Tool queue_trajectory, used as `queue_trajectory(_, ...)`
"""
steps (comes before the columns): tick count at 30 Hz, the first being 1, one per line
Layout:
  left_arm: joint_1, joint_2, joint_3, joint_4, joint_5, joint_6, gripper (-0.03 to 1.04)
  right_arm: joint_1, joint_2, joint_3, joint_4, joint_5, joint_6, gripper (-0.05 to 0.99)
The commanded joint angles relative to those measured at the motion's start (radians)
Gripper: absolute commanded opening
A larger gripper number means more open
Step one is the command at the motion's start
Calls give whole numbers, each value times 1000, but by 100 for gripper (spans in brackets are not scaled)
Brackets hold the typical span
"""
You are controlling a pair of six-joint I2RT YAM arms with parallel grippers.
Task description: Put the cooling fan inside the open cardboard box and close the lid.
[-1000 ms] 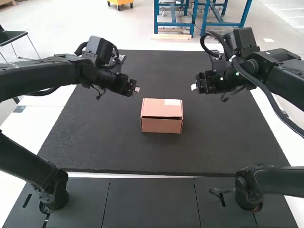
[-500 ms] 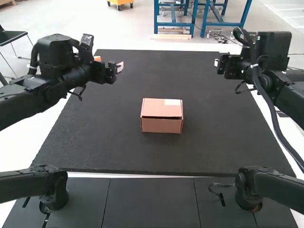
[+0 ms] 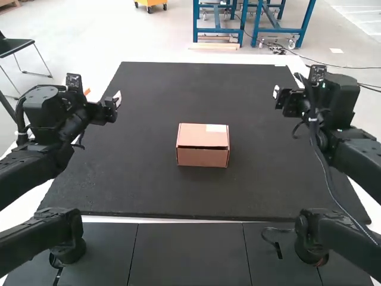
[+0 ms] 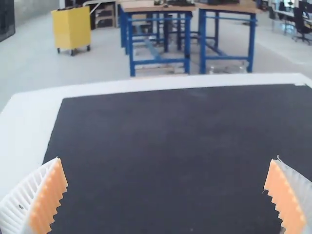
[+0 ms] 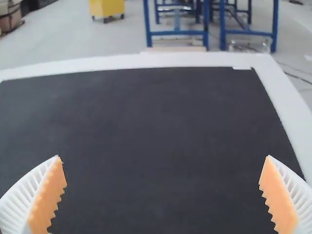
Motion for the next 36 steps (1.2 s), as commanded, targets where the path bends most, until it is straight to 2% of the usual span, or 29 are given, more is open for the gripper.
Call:
queue_trajectory(1,42,-14,-24,26,96,-2,96,50,-54,-62,47,18,15,91)
queue_trajectory(3,31,-17,-45,29,96,0,96,70,-62,-111,76,37,15,91)
queue_trajectory(6,-16,-28,-91,37,96,-3,96,84,-71,-183,145,57,10,91)
queue_trajectory(9,-41,-59,-126,40,90,-6,96,95,-102,-230,168,57,10,91)
queue_trajectory(14,-53,-197,-197,43,84,-9,96,113,-218,-303,168,77,4,91)
queue_trajectory(20,-61,-427,-312,53,80,-49,96,124,-432,-390,139,91,-2,91)
queue_trajectory(23,-56,-582,-352,-23,76,-65,96,115,-528,-416,105,94,13,91)
queue_trajectory(27,-48,-818,-358,-232,66,-66,96,113,-668,-464,70,100,25,91)
queue_trajectory(28,-45,-787,-358,-198,80,-83,96,113,-705,-468,56,100,25,91)
queue_trajectory(30,-45,-772,-358,-210,80,-85,96,113,-787,-468,-12,95,25,91)
queue_trajectory(32,-45,-798,-358,-276,76,-59,96,112,-818,-468,-62,75,53,91)
queue_trajectory(36,-44,-800,-356,-330,84,-66,96,90,-807,-468,-124,74,70,91)
